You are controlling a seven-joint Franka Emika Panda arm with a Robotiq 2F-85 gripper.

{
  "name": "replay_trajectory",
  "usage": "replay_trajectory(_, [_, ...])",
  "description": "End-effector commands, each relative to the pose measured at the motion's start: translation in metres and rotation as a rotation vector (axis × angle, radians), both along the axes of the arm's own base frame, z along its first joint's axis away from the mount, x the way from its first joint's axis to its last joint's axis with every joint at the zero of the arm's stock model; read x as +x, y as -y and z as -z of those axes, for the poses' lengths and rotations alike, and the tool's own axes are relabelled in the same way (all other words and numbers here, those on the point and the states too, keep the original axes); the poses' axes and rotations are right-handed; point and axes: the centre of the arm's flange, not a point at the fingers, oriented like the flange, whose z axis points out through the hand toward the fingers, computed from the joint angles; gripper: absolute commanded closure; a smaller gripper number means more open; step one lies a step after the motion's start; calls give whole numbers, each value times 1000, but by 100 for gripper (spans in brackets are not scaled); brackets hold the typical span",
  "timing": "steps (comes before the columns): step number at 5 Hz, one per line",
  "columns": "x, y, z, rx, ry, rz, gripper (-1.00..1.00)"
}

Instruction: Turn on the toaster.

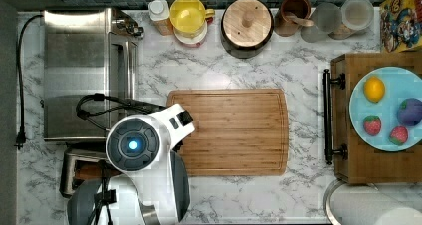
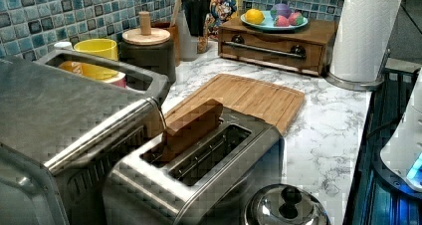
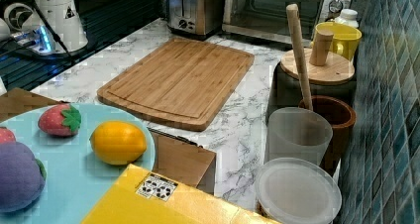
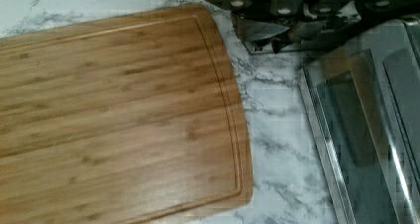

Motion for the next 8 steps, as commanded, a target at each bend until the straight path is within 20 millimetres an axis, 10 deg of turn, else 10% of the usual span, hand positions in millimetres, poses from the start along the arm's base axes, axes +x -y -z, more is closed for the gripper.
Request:
replay_trajectory(1, [-46,-7,58,17,-183,-110,100])
replay_trajectory(5, [-93,-46,91,62,-190,-369,100])
replay_trajectory(8, [-100,-30,87,149,-140,-315,100])
